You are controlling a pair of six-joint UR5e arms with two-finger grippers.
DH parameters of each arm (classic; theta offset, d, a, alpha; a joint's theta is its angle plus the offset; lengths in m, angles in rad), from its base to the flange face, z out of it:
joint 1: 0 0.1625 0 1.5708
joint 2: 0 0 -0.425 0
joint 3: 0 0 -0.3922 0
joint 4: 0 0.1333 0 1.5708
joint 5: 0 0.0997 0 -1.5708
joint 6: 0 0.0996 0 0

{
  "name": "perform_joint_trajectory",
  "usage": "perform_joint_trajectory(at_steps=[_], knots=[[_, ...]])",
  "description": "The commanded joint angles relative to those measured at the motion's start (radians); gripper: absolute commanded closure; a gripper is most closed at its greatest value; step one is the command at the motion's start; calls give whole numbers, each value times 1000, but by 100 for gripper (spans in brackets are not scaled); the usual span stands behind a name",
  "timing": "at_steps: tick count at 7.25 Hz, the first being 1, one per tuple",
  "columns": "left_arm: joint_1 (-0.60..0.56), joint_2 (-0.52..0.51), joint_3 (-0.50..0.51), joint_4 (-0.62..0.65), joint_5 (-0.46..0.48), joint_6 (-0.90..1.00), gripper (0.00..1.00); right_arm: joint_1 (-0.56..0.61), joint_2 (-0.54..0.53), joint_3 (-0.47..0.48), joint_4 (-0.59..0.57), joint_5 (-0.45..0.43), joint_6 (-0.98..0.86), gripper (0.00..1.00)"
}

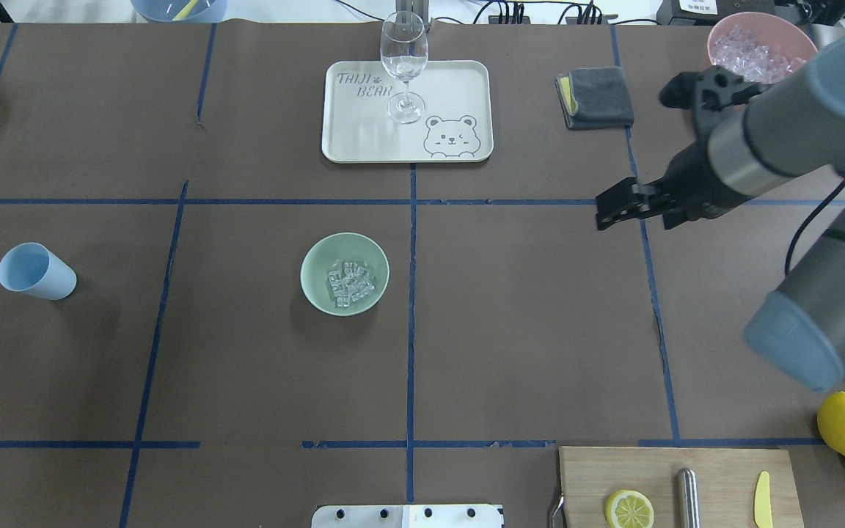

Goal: Pour ice into bowl

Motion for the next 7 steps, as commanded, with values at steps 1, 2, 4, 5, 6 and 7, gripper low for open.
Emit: perform_joint_trajectory(at_steps=[1,2,4,5,6,7], knots=[[-1,-3,-18,0,0,1,0,-200,204,-105,-79,-225,153,0],[-1,-3,-21,0,-2,1,0,-214,346,-241,-107,-230,241,0],[-1,-8,-21,-1,-2,1,0,-253,496,-444,-107,-264,277,0],[-1,-8,-23,-1,-2,1,0,-265,578,-553,-104,-265,302,0],[-1,-8,-23,-1,-2,1,0,-289,651,-648,-100,-270,328,0],[-2,-8,-24,-1,-2,1,0,-320,666,-686,-81,-297,336,0]])
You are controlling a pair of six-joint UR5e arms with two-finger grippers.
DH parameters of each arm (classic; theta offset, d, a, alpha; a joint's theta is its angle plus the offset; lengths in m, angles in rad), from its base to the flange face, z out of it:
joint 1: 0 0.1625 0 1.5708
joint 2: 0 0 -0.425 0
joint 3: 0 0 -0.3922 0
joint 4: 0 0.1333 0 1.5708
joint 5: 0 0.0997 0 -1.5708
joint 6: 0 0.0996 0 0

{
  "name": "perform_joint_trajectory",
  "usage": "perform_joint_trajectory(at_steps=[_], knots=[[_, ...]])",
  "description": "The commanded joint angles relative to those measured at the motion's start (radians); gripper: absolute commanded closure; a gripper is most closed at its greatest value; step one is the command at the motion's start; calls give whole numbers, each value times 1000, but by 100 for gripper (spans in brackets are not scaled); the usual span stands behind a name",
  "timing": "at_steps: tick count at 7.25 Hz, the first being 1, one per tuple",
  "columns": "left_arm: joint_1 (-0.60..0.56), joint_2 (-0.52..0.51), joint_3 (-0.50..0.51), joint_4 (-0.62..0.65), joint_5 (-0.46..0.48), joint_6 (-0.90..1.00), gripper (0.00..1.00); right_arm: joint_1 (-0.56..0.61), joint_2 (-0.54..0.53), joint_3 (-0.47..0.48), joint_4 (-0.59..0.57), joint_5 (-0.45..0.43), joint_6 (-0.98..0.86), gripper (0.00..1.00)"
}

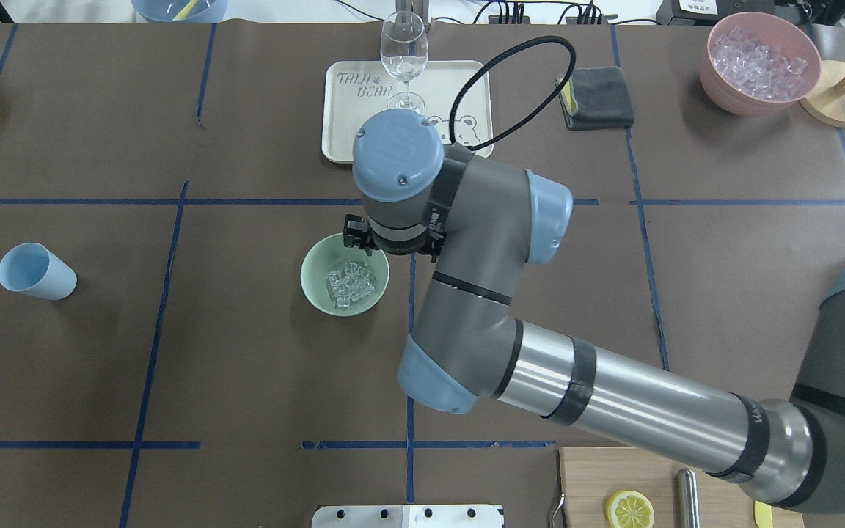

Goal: Pour ice into bowl

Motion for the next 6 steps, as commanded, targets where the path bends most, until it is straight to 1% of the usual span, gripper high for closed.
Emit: perform_joint_trajectory(at_steps=[1,2,3,4,5,6], knots=[[-1,0,2,-2,0,0,0,-47,44,-115,72,-41,23,0],[-1,0,0,-2,0,0,0,-48,40,-151,115,-47,22,0],[-1,1,2,-2,0,0,0,-48,35,-156,122,-47,14,3],[0,1,2,-2,0,0,0,-47,37,-156,122,-47,13,35],[-1,1,0,-2,0,0,0,-45,35,-156,125,-41,11,84],[-1,1,0,-2,0,0,0,-45,35,-151,128,-35,11,100]])
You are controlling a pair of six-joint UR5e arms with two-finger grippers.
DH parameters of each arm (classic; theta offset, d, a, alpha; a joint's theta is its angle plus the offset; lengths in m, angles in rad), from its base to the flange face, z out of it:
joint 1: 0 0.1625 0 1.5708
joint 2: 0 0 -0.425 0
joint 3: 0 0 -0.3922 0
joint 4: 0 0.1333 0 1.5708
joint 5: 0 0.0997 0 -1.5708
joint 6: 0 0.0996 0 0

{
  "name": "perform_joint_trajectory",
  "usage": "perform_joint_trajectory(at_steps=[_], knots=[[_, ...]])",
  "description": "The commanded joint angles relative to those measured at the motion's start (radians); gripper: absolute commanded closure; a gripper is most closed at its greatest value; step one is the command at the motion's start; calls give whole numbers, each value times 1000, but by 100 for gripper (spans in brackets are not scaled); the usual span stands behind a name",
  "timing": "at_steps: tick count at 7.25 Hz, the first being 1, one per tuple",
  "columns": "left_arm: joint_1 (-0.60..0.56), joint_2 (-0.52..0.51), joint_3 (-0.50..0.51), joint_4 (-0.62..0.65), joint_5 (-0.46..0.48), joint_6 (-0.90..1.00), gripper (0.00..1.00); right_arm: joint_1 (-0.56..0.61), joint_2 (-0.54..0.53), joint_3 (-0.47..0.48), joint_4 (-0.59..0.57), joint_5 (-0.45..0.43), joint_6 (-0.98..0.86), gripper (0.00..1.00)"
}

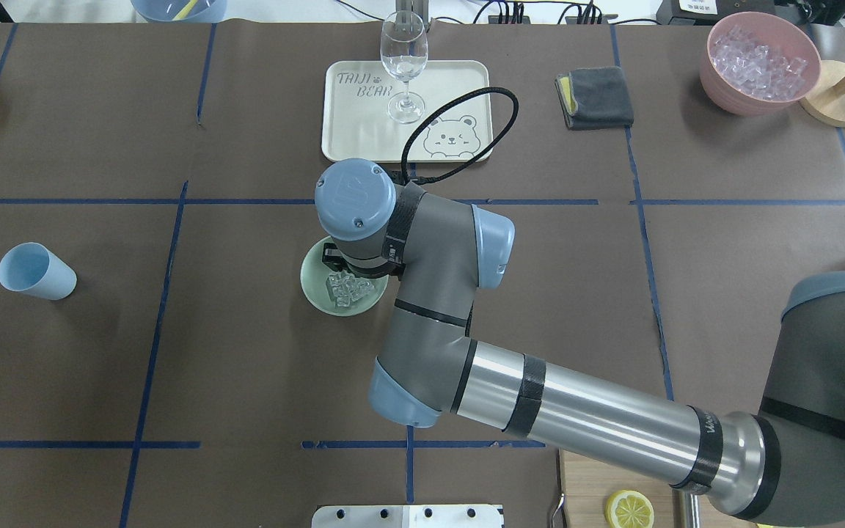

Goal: Pour ice into bowl

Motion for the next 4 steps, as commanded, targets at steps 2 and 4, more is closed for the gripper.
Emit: perform_joint_trajectory(at_steps=[2,4], knots=[[1,0,-1,0,0,0,0,1,-2,10,0,8,-1,100],[1,0,-1,0,-2,2,0,8,-25,50,1,8,-3,100]])
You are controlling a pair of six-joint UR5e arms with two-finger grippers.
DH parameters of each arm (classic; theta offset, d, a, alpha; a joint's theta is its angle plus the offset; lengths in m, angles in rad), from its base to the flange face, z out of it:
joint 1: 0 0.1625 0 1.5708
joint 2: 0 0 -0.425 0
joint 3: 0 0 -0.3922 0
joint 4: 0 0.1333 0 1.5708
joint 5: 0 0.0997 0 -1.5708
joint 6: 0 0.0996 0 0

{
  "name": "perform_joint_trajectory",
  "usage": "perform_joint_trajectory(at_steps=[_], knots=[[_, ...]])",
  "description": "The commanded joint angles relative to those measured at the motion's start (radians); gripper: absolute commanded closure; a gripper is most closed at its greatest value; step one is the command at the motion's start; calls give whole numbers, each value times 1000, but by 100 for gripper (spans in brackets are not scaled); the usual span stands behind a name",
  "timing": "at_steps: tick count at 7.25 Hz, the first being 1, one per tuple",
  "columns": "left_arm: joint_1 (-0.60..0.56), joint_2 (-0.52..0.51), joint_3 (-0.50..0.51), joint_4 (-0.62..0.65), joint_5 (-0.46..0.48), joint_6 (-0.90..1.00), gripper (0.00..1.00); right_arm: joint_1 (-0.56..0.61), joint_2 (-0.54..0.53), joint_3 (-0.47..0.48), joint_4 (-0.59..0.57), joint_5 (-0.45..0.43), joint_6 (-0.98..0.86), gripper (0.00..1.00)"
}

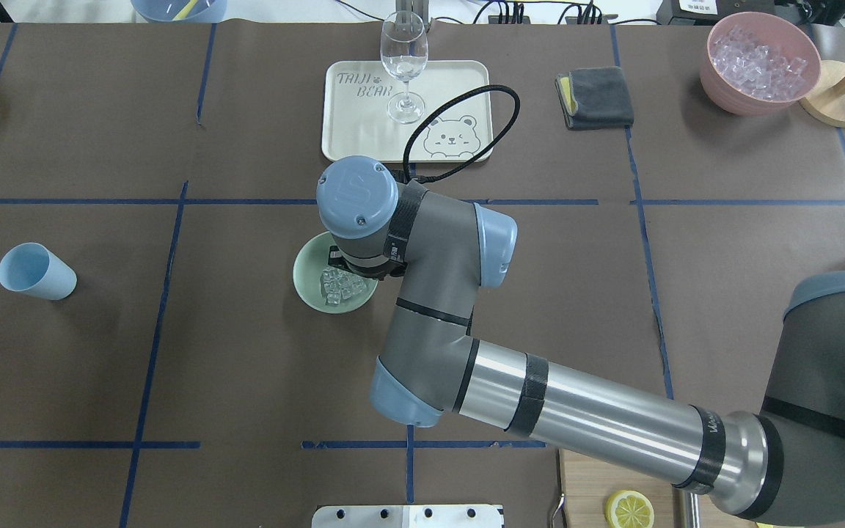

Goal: Pour ice into bowl

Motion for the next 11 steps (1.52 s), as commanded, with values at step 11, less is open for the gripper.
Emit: perform_joint_trajectory(at_steps=[11], knots=[[1,2,3,-2,-1,1,0,489,-916,558,271,411,-668,100]])
